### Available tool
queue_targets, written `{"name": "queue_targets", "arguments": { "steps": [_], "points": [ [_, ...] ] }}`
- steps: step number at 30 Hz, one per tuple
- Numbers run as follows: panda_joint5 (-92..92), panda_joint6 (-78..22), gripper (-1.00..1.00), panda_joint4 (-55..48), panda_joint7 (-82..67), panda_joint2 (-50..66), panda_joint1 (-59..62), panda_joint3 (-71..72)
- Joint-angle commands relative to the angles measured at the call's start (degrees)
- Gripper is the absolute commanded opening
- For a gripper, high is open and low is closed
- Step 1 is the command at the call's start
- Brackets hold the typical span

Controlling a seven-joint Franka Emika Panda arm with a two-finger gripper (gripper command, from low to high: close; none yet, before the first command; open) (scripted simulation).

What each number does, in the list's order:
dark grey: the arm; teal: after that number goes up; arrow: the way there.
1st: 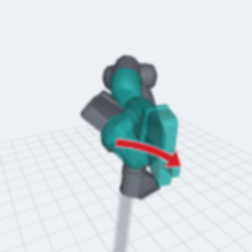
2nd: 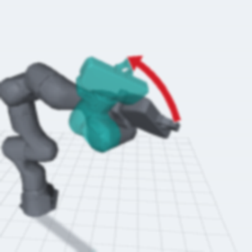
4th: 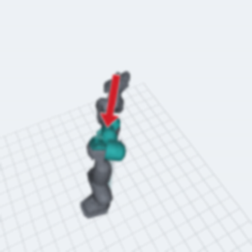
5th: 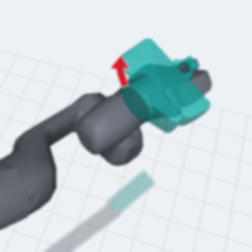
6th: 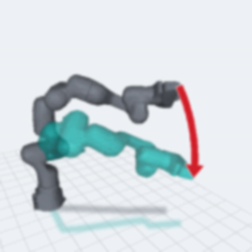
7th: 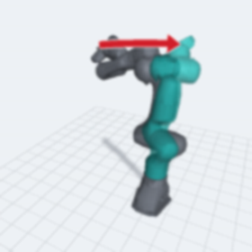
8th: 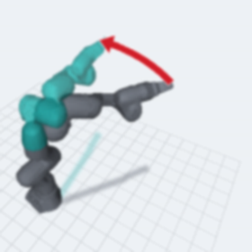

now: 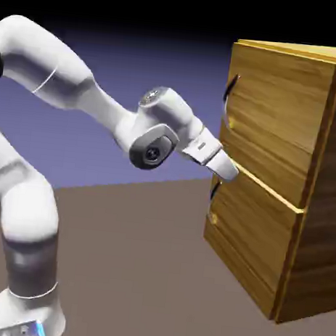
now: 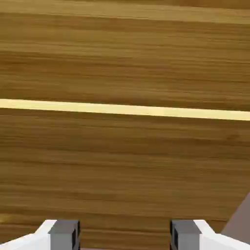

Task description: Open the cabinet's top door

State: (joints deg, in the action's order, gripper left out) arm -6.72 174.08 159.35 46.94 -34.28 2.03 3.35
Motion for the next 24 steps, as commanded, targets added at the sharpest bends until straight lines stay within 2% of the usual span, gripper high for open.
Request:
{"name": "queue_targets", "arguments": {
  "steps": [1,24],
  "points": [
    [-2.50,0.03,0.00,-0.61,1.66,-0.60,1.01,1.24],
    [-59.82,0.69,0.00,-14.68,39.90,-14.45,24.14,29.76]
  ]
}}
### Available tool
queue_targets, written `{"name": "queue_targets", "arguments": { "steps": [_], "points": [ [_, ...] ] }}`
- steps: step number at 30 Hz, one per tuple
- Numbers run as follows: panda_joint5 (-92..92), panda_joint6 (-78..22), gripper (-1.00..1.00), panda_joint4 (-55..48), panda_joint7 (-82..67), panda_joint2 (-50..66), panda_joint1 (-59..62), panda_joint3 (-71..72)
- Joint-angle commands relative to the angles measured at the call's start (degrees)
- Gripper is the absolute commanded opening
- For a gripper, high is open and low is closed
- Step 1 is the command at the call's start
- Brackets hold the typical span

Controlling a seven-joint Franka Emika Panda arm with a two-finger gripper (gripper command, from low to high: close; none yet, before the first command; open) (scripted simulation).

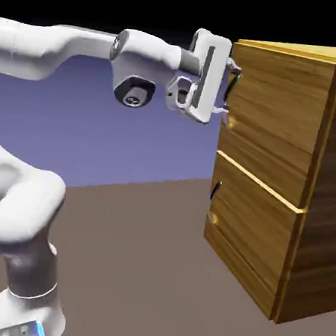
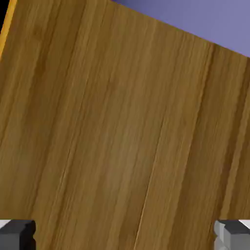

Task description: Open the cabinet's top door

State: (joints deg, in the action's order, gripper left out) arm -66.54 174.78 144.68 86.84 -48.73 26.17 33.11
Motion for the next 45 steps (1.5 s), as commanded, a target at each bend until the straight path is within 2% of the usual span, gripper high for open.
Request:
{"name": "queue_targets", "arguments": {
  "steps": [1,32,37,38,45],
  "points": [
    [-2.50,0.03,0.00,-0.61,1.66,-0.60,1.01,1.24],
    [-79.75,0.92,0.00,-19.57,53.20,-19.26,32.19,39.68],
    [-81.26,-1.04,0.00,-26.84,54.42,-18.83,42.08,43.44],
    [-81.26,-1.04,-1.00,-26.85,54.42,-18.83,42.08,43.44],
    [-81.93,-11.40,-1.00,-14.39,51.26,-20.50,31.47,36.82]
  ]
}}
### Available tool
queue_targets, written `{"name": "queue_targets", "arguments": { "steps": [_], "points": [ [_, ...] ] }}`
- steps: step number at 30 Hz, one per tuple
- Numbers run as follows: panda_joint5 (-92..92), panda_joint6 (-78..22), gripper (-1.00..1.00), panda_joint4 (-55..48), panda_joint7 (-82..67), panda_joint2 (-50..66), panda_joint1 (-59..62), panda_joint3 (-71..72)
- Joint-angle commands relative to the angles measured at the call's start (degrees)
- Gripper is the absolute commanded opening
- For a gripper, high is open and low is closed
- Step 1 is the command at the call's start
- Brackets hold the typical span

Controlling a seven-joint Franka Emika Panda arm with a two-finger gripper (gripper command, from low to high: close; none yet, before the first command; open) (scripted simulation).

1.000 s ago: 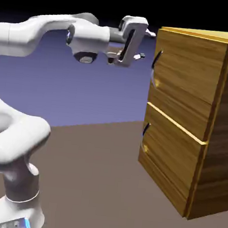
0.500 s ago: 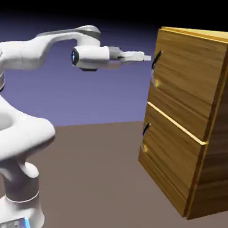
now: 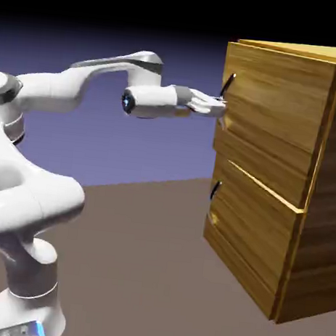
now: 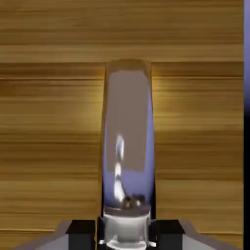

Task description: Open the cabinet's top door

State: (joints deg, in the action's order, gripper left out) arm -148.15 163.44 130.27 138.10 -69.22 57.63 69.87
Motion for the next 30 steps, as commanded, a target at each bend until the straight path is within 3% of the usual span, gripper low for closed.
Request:
{"name": "queue_targets", "arguments": {
  "steps": [1,16,30],
  "points": [
    [-0.18,-1.79,-1.00,2.10,-0.53,-0.21,-1.82,-1.13],
    [15.53,-28.98,-1.00,31.66,-5.34,-5.69,-27.82,-27.03],
    [43.21,-51.03,-1.00,42.32,-6.73,-10.21,-31.35,-56.11]
  ]
}}
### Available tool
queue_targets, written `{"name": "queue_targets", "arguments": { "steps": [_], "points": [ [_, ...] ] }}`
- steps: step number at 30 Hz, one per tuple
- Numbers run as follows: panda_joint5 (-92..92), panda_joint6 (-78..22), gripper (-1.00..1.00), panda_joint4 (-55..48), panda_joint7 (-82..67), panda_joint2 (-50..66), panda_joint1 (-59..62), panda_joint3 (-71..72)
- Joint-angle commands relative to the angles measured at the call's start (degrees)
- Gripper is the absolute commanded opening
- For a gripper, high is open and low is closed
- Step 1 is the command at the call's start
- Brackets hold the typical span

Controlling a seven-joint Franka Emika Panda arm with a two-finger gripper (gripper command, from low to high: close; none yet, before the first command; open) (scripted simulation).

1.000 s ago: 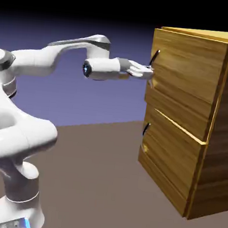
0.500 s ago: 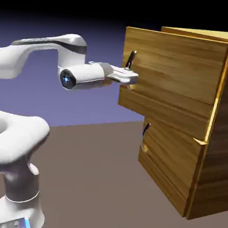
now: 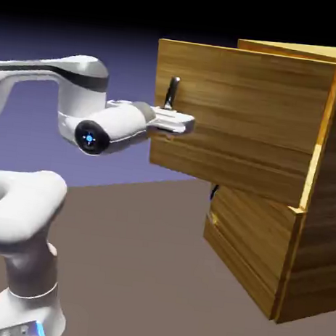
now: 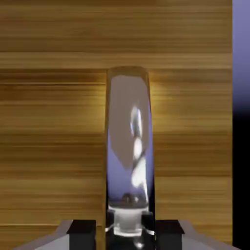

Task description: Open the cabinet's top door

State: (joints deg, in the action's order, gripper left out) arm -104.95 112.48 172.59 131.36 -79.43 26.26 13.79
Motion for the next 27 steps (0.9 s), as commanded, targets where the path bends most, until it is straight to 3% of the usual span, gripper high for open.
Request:
{"name": "queue_targets", "arguments": {
  "steps": [1,14,27],
  "points": [
    [2.05,-1.58,-1.00,0.13,-0.27,0.21,0.29,-2.11],
    [29.21,-22.35,-1.00,-5.62,-7.13,12.80,2.69,-29.10],
    [50.81,-46.83,-1.00,-27.94,-18.13,39.14,-9.65,-54.32]
  ]
}}
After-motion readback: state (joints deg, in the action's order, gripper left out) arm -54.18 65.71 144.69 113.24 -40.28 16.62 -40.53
